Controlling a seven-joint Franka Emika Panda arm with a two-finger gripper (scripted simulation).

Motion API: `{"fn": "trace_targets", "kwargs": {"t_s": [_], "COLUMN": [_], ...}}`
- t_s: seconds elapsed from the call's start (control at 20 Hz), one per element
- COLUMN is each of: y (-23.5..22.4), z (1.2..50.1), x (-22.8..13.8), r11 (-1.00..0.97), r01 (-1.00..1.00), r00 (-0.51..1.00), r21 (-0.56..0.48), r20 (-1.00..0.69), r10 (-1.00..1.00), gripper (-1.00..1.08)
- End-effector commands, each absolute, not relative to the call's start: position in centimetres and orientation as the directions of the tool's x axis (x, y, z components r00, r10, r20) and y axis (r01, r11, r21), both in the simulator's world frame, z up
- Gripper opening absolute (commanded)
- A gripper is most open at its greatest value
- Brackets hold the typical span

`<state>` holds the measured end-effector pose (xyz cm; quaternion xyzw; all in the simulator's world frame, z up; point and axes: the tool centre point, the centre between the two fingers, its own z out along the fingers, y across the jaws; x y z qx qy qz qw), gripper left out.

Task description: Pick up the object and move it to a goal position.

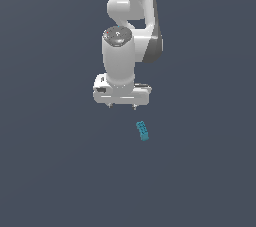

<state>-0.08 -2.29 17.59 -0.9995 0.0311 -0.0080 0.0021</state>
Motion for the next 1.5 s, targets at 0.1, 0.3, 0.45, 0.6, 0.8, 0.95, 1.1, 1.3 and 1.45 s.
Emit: {"fn": "trace_targets", "kwargs": {"t_s": [0.1,0.3,0.45,0.6,0.8,0.95,1.1,1.3,1.45], "y": [-2.3,-2.5,-2.7,-2.8,-2.3,-1.5,-0.3,2.0,3.8], "z": [17.5,16.9,16.6,16.6,16.2,15.4,14.2,12.0,10.2], "x": [-0.1,-0.5,-0.8,-0.8,-0.5,-0.1,0.5,1.5,2.1], "r11": [-0.998,-0.999,-1.0,-1.0,-1.0,-1.0,-0.998,-0.991,-0.983], "r01": [-0.059,-0.033,-0.018,-0.018,-0.004,0.022,0.061,0.132,0.185], "r00": [0.998,0.999,1.0,1.0,1.0,1.0,0.998,0.991,0.983], "r21": [-0.003,0.008,0.015,0.015,0.015,0.016,0.016,0.013,0.009], "r20": [0.013,-0.005,-0.018,-0.018,-0.017,-0.016,-0.014,-0.011,-0.007], "r10": [-0.059,-0.033,-0.018,-0.018,-0.004,0.022,0.061,0.131,0.185], "gripper": [1.0,1.0,1.0,1.0,1.0,1.0,1.0,1.0,1.0]}}
